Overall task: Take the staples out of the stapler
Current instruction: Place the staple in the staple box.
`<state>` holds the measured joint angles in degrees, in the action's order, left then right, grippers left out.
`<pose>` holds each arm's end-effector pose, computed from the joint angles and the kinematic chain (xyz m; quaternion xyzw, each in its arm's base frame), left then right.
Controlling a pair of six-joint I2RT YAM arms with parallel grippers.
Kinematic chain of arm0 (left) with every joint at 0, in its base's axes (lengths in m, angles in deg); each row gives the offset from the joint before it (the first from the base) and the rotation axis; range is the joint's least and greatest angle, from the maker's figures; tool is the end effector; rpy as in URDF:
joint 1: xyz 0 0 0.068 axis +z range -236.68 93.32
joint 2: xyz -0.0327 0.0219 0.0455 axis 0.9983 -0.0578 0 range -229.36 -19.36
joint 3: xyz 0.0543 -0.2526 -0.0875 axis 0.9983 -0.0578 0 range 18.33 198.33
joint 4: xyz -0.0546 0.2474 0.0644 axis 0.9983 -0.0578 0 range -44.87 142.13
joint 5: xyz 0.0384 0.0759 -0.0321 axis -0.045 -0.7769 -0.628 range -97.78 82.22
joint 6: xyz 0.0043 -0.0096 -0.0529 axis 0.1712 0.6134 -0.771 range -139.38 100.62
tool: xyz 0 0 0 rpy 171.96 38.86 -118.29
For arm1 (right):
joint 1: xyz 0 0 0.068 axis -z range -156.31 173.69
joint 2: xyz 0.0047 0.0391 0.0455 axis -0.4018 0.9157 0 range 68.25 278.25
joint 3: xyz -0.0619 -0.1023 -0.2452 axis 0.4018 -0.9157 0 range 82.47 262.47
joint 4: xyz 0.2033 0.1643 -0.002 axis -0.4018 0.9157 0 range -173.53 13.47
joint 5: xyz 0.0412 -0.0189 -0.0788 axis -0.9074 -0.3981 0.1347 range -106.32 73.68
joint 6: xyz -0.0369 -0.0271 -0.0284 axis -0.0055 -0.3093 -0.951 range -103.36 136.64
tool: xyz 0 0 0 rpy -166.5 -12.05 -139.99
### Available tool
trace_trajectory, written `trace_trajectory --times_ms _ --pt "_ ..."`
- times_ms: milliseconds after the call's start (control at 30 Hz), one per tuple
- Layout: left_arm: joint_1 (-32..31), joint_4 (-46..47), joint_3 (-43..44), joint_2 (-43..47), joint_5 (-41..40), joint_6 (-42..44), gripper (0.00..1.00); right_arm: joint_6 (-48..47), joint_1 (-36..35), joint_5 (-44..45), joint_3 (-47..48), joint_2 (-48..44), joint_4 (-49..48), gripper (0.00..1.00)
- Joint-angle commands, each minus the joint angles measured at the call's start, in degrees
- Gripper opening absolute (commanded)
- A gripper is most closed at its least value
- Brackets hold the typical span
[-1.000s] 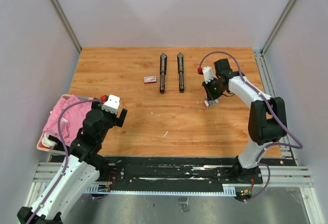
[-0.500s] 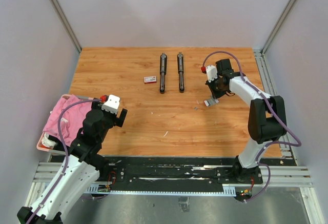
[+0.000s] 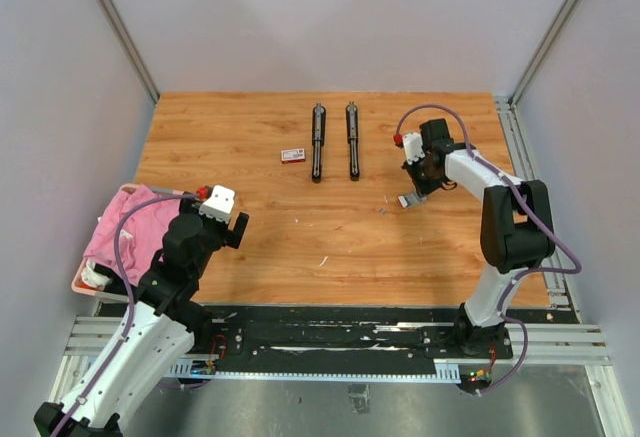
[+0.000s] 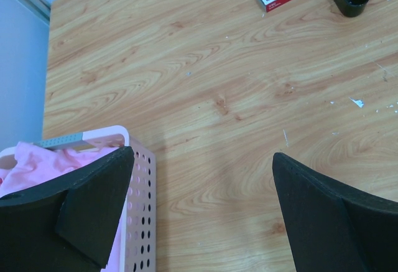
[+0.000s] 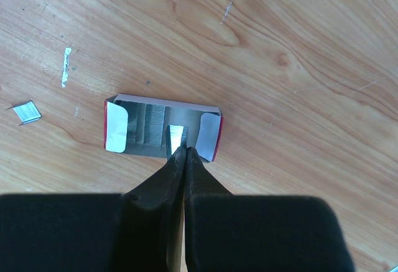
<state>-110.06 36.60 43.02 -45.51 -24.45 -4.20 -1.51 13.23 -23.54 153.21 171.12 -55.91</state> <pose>0.1260 -0.0434 0.2520 0.1812 0.7792 0.0741 0.5955 0.3662 0.0722 0.1970 -0.2539 0.9295 0.0431 0.2640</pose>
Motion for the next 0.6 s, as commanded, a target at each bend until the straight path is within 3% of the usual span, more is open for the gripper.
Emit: trace_trajectory --times_ms 0,567 --pt "0.33 1.86 -0.25 -0.22 0.26 0.46 0.98 0.87 0.87 0.77 -0.33 1.35 -0.2 0.0" --pt "0.32 1.95 -0.28 -0.13 0.24 0.53 0.98 1.27 0.84 0.94 -0.04 3.38 -0.55 0.01"
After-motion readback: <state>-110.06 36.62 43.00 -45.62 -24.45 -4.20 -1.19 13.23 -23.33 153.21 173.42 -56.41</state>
